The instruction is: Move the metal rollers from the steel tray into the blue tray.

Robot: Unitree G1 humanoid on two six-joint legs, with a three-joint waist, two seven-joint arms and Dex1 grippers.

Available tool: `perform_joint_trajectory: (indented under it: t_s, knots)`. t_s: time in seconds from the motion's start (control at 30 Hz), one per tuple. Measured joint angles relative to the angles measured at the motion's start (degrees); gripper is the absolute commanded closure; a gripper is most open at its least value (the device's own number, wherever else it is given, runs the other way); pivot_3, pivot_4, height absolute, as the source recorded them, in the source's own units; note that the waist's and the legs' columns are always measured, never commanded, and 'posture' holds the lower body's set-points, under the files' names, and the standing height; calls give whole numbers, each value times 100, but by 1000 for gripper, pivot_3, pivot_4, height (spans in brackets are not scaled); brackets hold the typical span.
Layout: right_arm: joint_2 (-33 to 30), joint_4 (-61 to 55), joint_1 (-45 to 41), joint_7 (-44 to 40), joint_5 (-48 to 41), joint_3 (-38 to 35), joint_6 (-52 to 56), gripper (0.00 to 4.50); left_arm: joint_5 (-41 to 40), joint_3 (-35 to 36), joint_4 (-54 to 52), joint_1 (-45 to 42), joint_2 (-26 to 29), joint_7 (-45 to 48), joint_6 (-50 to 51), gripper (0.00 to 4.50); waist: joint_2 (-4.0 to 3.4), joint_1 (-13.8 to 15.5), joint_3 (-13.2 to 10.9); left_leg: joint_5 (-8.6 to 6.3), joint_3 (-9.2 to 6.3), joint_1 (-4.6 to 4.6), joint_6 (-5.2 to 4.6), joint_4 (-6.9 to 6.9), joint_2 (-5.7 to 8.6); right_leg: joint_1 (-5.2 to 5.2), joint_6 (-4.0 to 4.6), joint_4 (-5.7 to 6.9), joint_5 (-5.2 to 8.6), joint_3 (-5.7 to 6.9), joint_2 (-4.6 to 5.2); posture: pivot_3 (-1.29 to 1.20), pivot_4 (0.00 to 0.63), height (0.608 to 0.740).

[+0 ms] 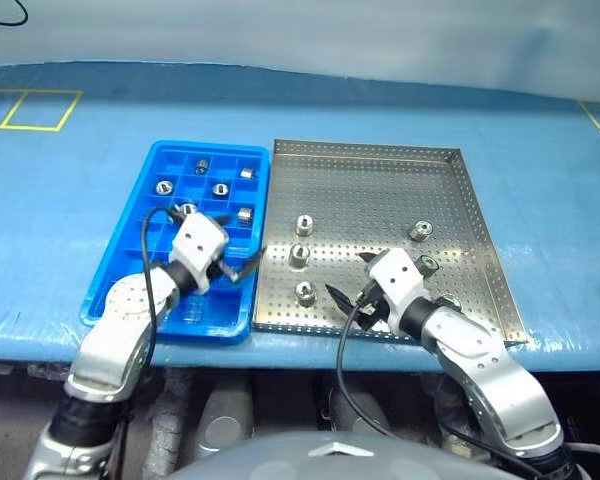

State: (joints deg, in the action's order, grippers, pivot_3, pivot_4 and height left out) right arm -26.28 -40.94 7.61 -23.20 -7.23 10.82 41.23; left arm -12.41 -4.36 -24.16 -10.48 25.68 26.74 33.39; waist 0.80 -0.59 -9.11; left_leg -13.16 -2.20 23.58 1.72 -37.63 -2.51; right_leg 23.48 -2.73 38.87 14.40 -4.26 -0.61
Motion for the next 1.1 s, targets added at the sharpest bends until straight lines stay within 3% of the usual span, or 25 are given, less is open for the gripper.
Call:
perform_joint_trajectory:
  t_s: [0.13,0.43,0.67,0.9,1.1]
  knots:
    - [20,-25,35,76,4,-14,-1,0,-142,-176,699,-1462,-16,265,662,21,0,-36,1,1,4,-1,-3,-10,8,-5,-12,-1,-7,-8,2,19,150,740]
    - [107,-50,42,220,12,-19,5,0,267,-2132,3191,-3903,139,2339,1001,21,0,-139,0,-2,-2,9,-8,9,10,12,-16,-2,-9,-5,-2,0,150,740]
    - [223,-70,106,358,23,3,-10,0,1236,-3124,5737,-4985,-440,3278,252,21,1,-158,-1,-4,-1,20,-12,8,12,17,-14,-5,-6,-6,0,-51,150,740]
    - [287,-117,272,487,57,17,-99,0,1701,-3152,7529,-5444,-1099,3366,-419,21,4,-242,-2,-9,0,25,-18,4,13,20,-17,-6,-4,-10,1,-95,150,740]
    - [322,-208,397,582,129,-4,-116,0,1919,-2960,8047,-5591,-1260,3389,-747,1907,4,-349,-2,-9,1,24,-19,3,13,20,-18,-4,-4,-12,0,-96,150,740]
